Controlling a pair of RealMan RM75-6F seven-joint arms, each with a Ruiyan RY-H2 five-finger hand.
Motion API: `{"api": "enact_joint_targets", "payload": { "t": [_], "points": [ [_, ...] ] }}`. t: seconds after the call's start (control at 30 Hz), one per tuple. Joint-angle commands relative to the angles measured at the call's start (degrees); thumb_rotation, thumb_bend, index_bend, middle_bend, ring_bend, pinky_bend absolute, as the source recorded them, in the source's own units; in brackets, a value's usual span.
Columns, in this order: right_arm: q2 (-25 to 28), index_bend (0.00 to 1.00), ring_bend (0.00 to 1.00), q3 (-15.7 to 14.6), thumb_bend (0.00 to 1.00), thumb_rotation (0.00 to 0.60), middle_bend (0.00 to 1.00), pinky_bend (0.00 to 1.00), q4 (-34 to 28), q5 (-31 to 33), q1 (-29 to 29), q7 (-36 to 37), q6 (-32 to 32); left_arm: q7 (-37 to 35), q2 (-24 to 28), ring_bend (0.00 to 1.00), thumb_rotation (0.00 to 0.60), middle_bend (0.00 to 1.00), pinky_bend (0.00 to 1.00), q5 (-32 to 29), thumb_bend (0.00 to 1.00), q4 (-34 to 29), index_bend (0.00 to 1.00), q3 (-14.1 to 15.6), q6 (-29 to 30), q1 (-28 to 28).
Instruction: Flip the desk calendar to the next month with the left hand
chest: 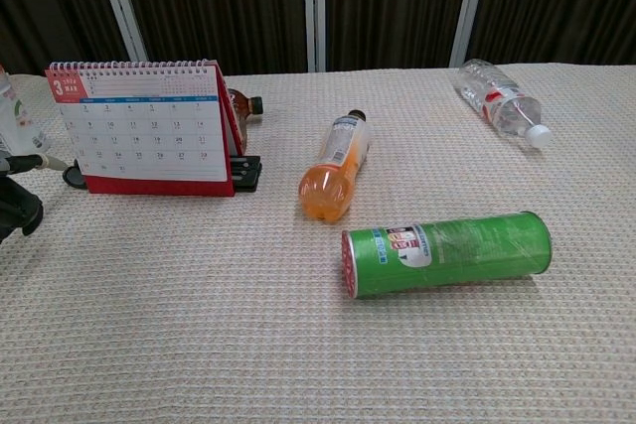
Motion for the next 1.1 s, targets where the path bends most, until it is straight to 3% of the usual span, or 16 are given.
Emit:
{"api": "enact_joint_targets", "payload": {
  "t": [0.03, 0.63, 1.1],
  "points": [
    [-0.1, 0.0, 0.0, 0.0, 0.09, 0.6, 0.0, 0.0, 0.0, 0.0, 0.0, -0.1, -0.1, 0.3, -0.3, 0.67, 0.6, 0.67, 0.58, -0.5, 0.81, 0.2, 0.0, 0.3, 0.0, -0.6],
    [-0.1, 0.0, 0.0, 0.1, 0.09, 0.6, 0.0, 0.0, 0.2, 0.2, 0.1, 0.2, -0.1, 0.4, -2.4, 0.67, 0.6, 0.67, 0.58, -2.4, 0.81, 1.5, 0.0, -0.2, 0.3, -4.6],
    [0.0, 0.0, 0.0, 0.1, 0.09, 0.6, 0.0, 0.0, 0.0, 0.2, 0.0, 0.3, 0.1, -1.6, 1.1, 0.67, 0.6, 0.67, 0.58, 4.4, 0.81, -7.7, 0.0, -1.2, 3.8, -5.1]
  ]
}}
